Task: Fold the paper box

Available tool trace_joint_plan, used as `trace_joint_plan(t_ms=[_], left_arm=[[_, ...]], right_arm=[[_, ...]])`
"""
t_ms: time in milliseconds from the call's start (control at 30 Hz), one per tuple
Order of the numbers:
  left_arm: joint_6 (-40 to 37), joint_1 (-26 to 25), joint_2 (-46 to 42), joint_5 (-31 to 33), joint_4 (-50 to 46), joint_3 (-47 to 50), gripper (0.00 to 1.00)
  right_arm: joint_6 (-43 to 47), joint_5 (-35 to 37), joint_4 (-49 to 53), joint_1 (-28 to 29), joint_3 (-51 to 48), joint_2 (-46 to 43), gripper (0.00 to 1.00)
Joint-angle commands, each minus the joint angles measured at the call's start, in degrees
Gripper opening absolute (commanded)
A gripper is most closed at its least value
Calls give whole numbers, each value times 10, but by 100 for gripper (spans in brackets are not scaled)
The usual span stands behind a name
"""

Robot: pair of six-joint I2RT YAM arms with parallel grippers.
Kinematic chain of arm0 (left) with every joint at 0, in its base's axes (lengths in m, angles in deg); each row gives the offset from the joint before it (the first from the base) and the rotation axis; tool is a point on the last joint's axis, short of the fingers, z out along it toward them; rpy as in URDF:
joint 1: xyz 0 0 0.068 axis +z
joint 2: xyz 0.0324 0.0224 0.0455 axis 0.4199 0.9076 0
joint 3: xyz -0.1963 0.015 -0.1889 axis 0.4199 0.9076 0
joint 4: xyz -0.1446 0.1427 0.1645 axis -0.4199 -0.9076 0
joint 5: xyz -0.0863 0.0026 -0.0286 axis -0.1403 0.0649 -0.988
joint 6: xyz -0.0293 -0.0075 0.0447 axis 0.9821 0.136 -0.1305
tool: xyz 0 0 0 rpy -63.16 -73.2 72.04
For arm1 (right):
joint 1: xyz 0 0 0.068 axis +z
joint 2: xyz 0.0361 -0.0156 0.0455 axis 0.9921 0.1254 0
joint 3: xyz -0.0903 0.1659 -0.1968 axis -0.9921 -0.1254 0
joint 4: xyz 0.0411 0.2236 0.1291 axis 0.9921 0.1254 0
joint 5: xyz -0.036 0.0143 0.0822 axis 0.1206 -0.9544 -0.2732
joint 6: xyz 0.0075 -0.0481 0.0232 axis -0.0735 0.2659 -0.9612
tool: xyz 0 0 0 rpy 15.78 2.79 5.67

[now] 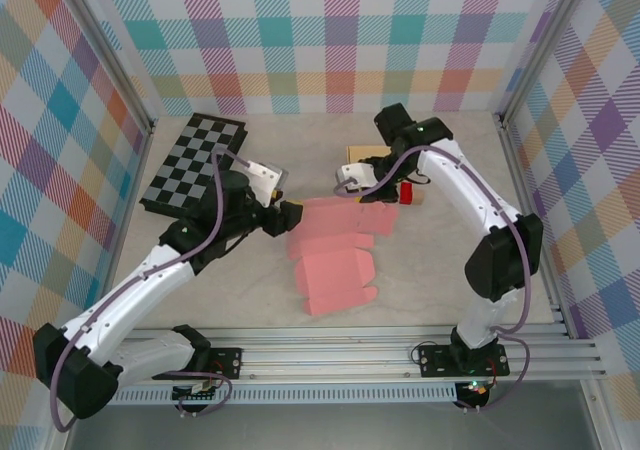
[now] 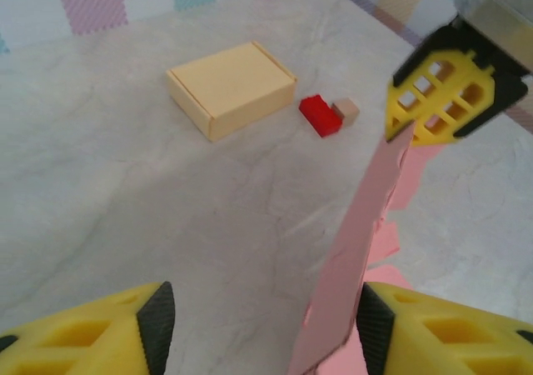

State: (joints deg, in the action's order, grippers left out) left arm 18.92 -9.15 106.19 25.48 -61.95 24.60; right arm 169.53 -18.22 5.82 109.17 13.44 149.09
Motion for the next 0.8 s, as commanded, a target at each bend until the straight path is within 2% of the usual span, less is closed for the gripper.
trace_joint_plan(t_ms=[0,133,267,400,767], left_arm=[[-7,10,-36,45,65,14,63],[-16,18,-20,47,64,8,62],[-16,18,18,-2,46,-14,61],[-11,10,53,-79,32,-30,60],[-1,-17,79,-139,15,-53,59]], right_arm=[[6,22,-29,1,-34,-38,0],[7,26,-50,1,-59,-64,0],[8,24,-61,1,-72,-83,0],[3,22,-62,1,-72,-89,0],[-11,35,-65,1,-70,-86,0]])
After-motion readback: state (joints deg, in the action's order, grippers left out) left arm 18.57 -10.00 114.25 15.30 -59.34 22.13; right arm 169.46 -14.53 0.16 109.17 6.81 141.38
